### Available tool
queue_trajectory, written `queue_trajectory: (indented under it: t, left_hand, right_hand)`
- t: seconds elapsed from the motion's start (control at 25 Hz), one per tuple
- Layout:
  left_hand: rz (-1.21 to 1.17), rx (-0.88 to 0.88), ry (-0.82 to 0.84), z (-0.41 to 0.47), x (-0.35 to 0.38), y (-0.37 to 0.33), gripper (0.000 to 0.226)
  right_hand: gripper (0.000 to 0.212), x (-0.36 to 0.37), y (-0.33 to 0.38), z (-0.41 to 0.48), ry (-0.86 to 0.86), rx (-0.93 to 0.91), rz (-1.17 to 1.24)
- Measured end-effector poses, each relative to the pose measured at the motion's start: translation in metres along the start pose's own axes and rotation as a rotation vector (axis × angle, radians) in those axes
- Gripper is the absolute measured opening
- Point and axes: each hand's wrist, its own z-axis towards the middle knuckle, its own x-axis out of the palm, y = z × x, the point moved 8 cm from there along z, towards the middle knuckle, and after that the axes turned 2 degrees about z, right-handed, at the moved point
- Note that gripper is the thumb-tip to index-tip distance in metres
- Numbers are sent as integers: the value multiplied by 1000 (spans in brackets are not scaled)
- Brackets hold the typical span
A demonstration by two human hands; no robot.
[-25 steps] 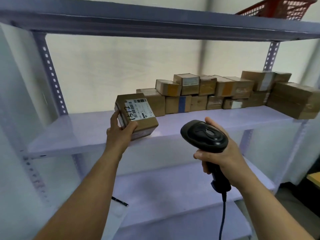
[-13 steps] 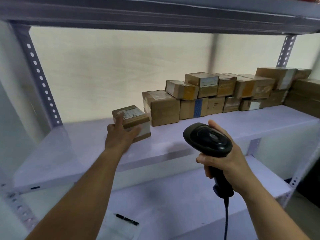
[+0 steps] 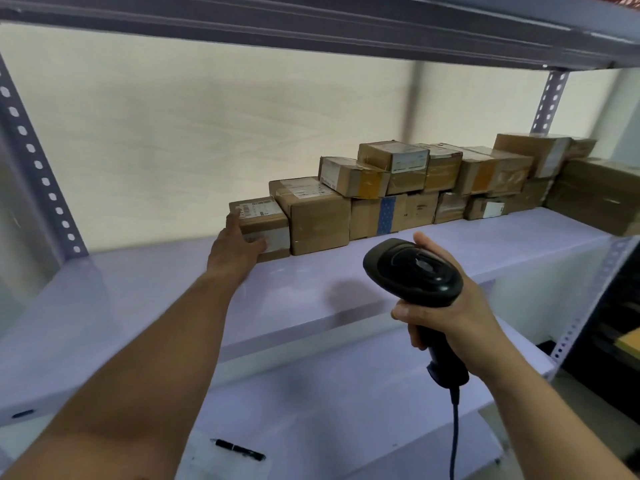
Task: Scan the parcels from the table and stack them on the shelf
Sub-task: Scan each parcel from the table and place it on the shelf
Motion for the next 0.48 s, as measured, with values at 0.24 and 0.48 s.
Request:
queue_trajectory:
  t: [0.24, 0.48]
  left_hand:
    - [125, 19, -160, -28, -12, -22, 100]
    - [48, 372, -320, -121, 20, -102, 73]
  right_hand:
    - [93, -16, -2, -13, 7, -1, 25]
    - [96, -60, -14, -43, -15, 6, 75]
